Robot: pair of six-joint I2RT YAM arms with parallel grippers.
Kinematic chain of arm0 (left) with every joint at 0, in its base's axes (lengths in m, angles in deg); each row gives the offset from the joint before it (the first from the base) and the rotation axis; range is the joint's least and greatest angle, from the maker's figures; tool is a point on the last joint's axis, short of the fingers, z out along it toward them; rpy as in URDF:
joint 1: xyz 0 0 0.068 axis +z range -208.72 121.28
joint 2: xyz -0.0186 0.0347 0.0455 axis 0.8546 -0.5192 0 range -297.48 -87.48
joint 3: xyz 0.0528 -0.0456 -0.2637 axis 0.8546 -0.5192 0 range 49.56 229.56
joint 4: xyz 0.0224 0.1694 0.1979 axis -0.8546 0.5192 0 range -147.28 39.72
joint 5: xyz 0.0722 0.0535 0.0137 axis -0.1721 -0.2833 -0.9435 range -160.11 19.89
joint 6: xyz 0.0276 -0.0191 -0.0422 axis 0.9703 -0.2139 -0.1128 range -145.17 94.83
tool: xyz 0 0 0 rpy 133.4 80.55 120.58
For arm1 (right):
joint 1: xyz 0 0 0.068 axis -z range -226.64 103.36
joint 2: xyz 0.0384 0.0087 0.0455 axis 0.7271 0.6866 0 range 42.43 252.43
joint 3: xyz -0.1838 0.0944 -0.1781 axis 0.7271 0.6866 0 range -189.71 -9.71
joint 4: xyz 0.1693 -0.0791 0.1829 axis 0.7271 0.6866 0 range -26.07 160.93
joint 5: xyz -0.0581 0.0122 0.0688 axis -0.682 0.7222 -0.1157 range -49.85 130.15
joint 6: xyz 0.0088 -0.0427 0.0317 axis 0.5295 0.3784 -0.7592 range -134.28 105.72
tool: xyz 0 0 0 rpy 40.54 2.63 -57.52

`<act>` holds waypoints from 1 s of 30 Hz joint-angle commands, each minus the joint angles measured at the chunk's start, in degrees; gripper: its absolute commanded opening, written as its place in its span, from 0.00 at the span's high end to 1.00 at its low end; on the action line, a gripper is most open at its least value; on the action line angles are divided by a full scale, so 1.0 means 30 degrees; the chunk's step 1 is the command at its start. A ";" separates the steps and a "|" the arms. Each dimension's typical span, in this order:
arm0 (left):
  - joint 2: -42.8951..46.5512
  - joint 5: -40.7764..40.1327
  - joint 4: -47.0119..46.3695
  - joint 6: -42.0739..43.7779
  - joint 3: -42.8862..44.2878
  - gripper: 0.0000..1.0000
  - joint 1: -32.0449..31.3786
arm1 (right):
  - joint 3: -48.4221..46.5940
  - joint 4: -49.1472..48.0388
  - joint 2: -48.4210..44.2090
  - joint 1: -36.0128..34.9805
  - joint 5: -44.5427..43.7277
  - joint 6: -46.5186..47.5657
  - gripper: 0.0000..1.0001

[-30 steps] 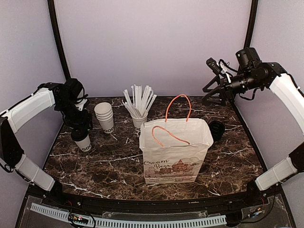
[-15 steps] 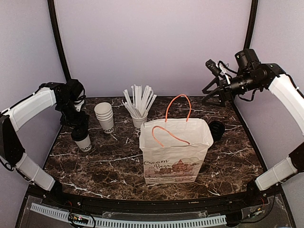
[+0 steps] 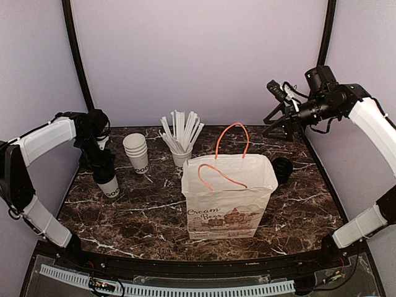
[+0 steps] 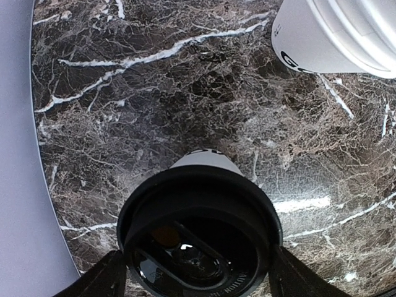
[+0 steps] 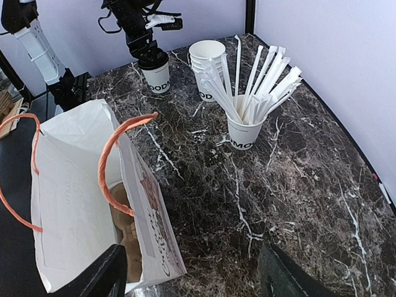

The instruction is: Pack the takeout coffee

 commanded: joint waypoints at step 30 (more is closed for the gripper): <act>-0.2406 0.4798 0.2179 -0.0921 0.7809 0.32 -0.7159 | 0.0152 -0.1263 -0.0072 0.0219 -0.2502 -0.0471 0.26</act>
